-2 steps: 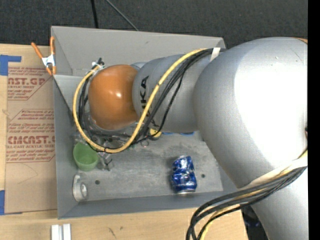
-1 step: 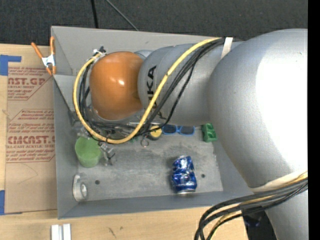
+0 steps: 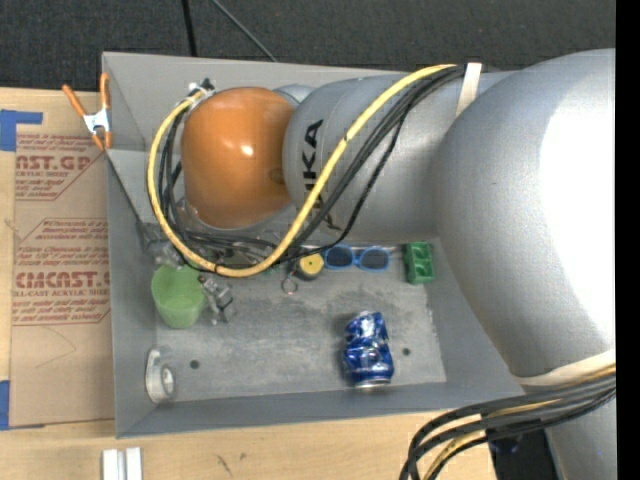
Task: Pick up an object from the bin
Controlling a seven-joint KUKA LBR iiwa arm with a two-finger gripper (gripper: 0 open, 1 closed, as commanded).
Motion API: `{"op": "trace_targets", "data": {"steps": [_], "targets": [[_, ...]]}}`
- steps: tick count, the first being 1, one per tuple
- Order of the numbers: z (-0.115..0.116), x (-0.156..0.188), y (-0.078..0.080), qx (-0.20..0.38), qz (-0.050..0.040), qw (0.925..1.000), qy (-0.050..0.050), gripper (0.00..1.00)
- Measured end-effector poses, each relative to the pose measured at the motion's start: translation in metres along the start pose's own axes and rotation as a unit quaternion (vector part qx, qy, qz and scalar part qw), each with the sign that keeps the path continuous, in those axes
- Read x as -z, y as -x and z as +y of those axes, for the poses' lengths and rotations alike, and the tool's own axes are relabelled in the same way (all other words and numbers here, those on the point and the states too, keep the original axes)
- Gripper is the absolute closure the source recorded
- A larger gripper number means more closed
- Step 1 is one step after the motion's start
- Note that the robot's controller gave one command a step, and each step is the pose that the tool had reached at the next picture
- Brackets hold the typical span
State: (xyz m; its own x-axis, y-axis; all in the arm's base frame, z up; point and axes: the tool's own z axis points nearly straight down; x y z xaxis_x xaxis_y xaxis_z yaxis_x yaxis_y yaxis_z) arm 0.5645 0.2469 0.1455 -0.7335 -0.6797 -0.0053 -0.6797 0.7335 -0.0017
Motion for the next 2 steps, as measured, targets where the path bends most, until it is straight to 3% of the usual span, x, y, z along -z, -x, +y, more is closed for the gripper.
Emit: {"op": "trace_targets", "data": {"steps": [2], "targets": [[0.000,0.043,0.002,-0.001,0.0000,1.0000,0.000,1.00]]}}
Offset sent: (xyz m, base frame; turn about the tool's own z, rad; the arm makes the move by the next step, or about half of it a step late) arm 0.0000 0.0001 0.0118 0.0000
